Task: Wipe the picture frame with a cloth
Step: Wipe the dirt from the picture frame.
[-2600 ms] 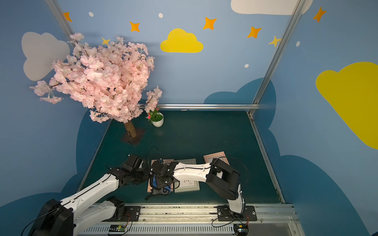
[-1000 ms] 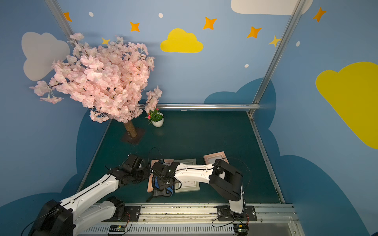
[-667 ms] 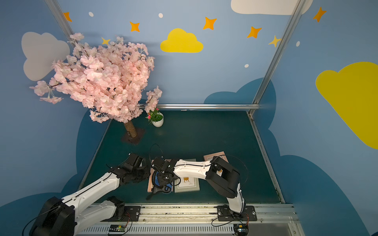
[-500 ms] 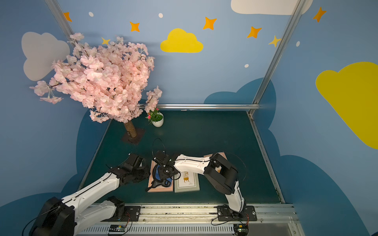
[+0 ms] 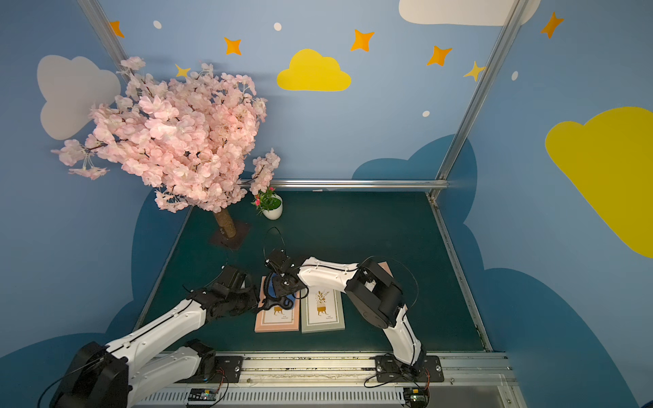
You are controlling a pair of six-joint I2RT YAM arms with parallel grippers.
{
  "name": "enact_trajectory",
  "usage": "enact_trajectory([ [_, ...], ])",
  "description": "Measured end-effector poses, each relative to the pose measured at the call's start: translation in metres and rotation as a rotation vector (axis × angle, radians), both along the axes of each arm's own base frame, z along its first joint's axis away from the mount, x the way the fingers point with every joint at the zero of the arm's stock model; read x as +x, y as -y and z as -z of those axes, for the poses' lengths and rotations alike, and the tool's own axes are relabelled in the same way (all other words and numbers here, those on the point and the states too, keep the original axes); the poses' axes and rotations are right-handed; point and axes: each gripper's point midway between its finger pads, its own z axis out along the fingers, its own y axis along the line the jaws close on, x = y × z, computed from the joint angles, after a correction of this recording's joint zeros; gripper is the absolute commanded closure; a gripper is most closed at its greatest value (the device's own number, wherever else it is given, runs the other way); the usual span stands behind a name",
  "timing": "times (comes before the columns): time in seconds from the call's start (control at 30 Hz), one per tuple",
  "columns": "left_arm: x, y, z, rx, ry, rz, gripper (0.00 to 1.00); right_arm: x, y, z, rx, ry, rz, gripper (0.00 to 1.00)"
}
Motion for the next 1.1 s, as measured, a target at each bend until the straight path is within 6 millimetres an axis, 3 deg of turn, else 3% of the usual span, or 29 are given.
enact_trajectory([
  [0.17, 0.0, 0.0, 0.0, 0.0, 0.0, -0.003, 0.96, -0.023, 0.006, 0.001, -0.019, 0.013, -0.032, 1.0],
  [0.4, 0.0, 0.0, 0.0, -0.001, 0.001, -0.003, 0.96, -0.074, 0.021, -0.001, -0.044, -0.02, -0.082, 1.0],
  [0.6, 0.002, 0.002, -0.001, -0.009, 0.01, -0.001, 0.96, -0.096, 0.032, -0.004, -0.048, -0.039, -0.08, 1.0],
  [0.8, 0.005, 0.007, -0.002, -0.033, 0.029, 0.003, 0.96, -0.098, 0.033, -0.002, -0.048, -0.055, -0.068, 1.0],
  [1.1, 0.007, 0.007, -0.003, -0.035, 0.033, 0.002, 0.95, -0.073, 0.024, 0.0, -0.023, -0.097, -0.038, 1.0],
])
